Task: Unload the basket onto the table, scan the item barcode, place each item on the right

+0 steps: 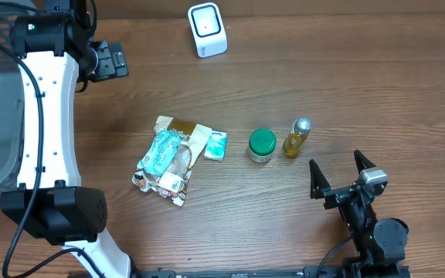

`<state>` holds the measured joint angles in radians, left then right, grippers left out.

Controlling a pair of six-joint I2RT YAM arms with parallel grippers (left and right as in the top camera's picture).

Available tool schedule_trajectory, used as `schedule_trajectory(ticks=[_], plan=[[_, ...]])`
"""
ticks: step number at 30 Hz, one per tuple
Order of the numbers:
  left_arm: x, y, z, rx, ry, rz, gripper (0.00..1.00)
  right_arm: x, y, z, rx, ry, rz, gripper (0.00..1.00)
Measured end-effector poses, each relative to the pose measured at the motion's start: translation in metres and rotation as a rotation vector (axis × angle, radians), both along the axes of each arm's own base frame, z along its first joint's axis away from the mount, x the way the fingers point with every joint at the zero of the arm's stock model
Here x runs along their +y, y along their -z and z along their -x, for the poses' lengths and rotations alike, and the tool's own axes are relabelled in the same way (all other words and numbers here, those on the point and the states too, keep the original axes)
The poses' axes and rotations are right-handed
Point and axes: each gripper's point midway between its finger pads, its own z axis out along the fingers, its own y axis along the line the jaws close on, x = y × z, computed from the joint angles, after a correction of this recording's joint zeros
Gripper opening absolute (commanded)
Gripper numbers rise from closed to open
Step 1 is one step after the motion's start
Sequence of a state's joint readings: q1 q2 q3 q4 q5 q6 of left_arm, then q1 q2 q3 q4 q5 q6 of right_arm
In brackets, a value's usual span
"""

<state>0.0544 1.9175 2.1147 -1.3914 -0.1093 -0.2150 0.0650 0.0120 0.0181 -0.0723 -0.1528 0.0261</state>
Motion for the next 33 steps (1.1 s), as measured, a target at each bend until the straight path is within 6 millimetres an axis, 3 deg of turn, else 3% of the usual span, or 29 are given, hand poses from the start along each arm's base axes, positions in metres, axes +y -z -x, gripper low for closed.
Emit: schedule_trajectory(ticks=[25, 33], plan=[[0.0, 0.0, 0.0, 0.0, 0.0, 0.0, 1.0, 0.0001, 0.0, 0.0, 0.0, 0.0, -0.001, 1.0], [0.0001, 0.0, 0.0, 0.0, 0.0, 0.0, 1.0, 0.0002, -0.0009, 0.0001, 0.027, 0.0, -0.121, 1.0]])
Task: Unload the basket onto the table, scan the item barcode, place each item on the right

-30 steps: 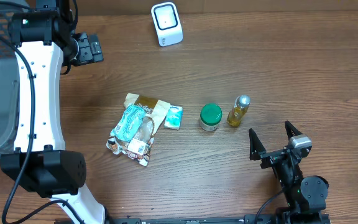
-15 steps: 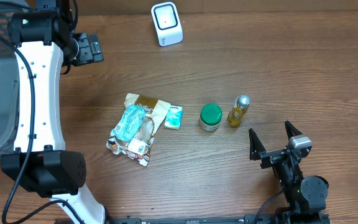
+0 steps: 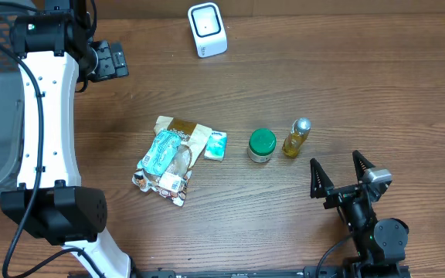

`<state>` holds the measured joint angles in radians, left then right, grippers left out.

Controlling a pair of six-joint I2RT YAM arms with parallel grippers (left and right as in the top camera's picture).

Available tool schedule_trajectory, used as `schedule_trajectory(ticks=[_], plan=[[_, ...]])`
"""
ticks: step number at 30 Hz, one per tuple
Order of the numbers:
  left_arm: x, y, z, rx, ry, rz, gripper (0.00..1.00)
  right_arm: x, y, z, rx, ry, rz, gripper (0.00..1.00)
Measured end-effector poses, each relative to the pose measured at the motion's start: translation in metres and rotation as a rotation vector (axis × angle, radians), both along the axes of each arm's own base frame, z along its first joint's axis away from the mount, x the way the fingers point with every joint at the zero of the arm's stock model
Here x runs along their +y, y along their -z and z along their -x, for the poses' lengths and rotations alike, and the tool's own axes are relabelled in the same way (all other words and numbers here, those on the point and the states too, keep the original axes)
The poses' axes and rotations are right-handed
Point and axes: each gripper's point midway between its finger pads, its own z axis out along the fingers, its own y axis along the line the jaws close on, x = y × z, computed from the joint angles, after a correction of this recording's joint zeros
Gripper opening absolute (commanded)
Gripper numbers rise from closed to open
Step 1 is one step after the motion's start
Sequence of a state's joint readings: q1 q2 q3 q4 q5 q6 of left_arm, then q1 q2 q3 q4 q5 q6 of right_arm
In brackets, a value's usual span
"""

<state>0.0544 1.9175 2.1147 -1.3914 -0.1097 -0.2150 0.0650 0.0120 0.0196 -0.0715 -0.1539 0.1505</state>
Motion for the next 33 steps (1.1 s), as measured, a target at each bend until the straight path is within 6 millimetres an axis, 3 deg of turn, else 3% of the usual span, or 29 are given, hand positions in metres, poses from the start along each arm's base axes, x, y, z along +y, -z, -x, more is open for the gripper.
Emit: schedule_trajectory(ticks=[4, 6, 9, 13, 18, 22, 23, 25, 28, 33], plan=[[0.0, 0.0, 0.0, 0.0, 0.0, 0.0, 1.0, 0.0, -0.002, 0.004, 0.048, 0.001, -0.011, 1.0], [0.0, 0.0, 0.0, 0.0, 0.0, 0.0, 1.0, -0.001, -0.026, 0.01, 0.033, 0.005, -0.015, 1.0], [0.0, 0.0, 0.0, 0.0, 0.0, 0.0, 1.0, -0.005, -0.09, 0.027, -0.027, 0.017, -0.025, 1.0], [0.0, 0.0, 0.0, 0.0, 0.0, 0.001, 1.0, -0.008, -0.154, 0.048, -0.017, 0.028, -0.03, 1.0], [0.0, 0.0, 0.0, 0.0, 0.0, 0.0, 1.0, -0.008, -0.187, 0.049, 0.163, 0.033, -0.018, 1.0], [0.0, 0.0, 0.0, 0.0, 0.0, 0.0, 1.0, -0.008, -0.19, 0.041, 0.359, 0.036, -0.002, 1.0], [0.0, 0.0, 0.0, 0.0, 0.0, 0.0, 0.99, -0.007, -0.19, 0.03, 0.444, 0.038, 0.005, 1.0], [0.0, 0.0, 0.0, 0.001, 0.0, 0.0, 1.0, -0.007, -0.178, 0.024, 0.572, 0.04, 0.015, 1.0], [0.0, 0.0, 0.0, 0.0, 0.0, 0.0, 1.0, -0.006, -0.164, 0.005, 0.679, 0.041, 0.025, 1.0], [0.0, 0.0, 0.0, 0.0, 0.0, 0.0, 1.0, -0.005, -0.134, -0.011, 0.821, 0.043, 0.036, 1.0]])
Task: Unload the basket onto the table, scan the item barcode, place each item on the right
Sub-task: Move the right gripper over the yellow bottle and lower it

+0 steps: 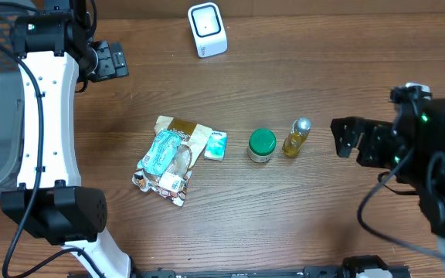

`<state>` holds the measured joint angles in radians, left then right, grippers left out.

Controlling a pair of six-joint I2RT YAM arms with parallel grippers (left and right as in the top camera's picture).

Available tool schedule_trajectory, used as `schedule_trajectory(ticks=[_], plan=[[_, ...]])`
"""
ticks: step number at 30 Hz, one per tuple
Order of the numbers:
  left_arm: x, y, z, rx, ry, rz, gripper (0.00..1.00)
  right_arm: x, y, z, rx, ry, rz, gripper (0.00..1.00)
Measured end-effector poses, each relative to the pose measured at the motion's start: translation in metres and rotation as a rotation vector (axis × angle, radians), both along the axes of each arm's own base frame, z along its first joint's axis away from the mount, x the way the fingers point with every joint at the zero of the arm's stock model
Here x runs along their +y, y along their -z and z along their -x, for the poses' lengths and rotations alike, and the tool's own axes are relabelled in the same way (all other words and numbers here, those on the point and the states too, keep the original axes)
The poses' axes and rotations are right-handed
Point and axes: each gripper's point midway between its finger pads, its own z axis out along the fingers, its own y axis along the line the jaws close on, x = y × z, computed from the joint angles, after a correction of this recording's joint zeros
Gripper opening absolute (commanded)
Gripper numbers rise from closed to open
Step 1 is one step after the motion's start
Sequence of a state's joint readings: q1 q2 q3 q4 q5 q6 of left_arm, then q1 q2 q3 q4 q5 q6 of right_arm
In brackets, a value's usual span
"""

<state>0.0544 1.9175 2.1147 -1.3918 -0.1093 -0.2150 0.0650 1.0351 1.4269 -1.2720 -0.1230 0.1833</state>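
The white barcode scanner (207, 29) stands at the back of the wooden table. In the middle lie a crumpled snack bag (168, 158), a small white-and-green packet (215, 144), a green-lidded jar (262, 144) and a small bottle of yellow liquid (297, 137). My right gripper (344, 137) hangs to the right of the bottle, pointing left at it, open and empty. My left gripper (110, 60) is at the back left, far from the items; its jaws are too dark to read.
A grey bin sits at the left edge beside the white left arm (49, 116). The right arm's dark body (423, 147) fills the right side of the view.
My right arm has gone from low at the front right edge to higher and farther back, its gripper now level with the bottle and just right of it. The left arm and the items have not moved.
At first my right gripper stood open near the front right edge, and a second later it was nearly in the same place. Now it is beside the small bottle. The items, the scanner and the left arm have stayed put throughout.
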Motion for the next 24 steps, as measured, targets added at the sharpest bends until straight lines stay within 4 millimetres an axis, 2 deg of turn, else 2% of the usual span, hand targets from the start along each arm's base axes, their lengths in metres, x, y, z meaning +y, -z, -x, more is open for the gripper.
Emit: schedule_trajectory(ticks=[7, 11, 14, 16, 18, 20, 22, 24], plan=[[0.0, 0.0, 0.0, 0.0, 0.0, 0.0, 1.0, 0.001, 0.025, -0.014, 0.107, 0.0, 0.007, 1.0], [0.0, 0.0, 0.0, 0.0, 0.0, 0.0, 0.99, 0.005, 0.023, -0.026, 0.083, -0.009, -0.014, 1.0], [0.0, 0.0, 0.0, 0.0, 0.0, 0.0, 1.0, 0.009, 0.006, -0.03, 0.045, -0.008, -0.048, 1.0], [0.0, 0.0, 0.0, 0.0, 0.0, 0.0, 1.0, 0.011, -0.013, -0.031, -0.004, -0.01, -0.063, 1.0], [0.0, 0.0, 0.0, 0.0, 0.0, 0.0, 1.0, 0.012, -0.042, -0.031, -0.075, -0.008, -0.078, 1.0], [0.0, 0.0, 0.0, 0.0, 0.0, 0.0, 1.0, 0.012, -0.058, -0.03, -0.117, -0.005, -0.089, 1.0], [0.0, 0.0, 0.0, 0.0, 0.0, 0.0, 1.0, 0.012, -0.07, -0.029, -0.148, -0.003, -0.098, 1.0], [0.0, 0.0, 0.0, 0.0, 0.0, 0.0, 1.0, 0.013, -0.073, -0.029, -0.157, -0.003, -0.103, 1.0]])
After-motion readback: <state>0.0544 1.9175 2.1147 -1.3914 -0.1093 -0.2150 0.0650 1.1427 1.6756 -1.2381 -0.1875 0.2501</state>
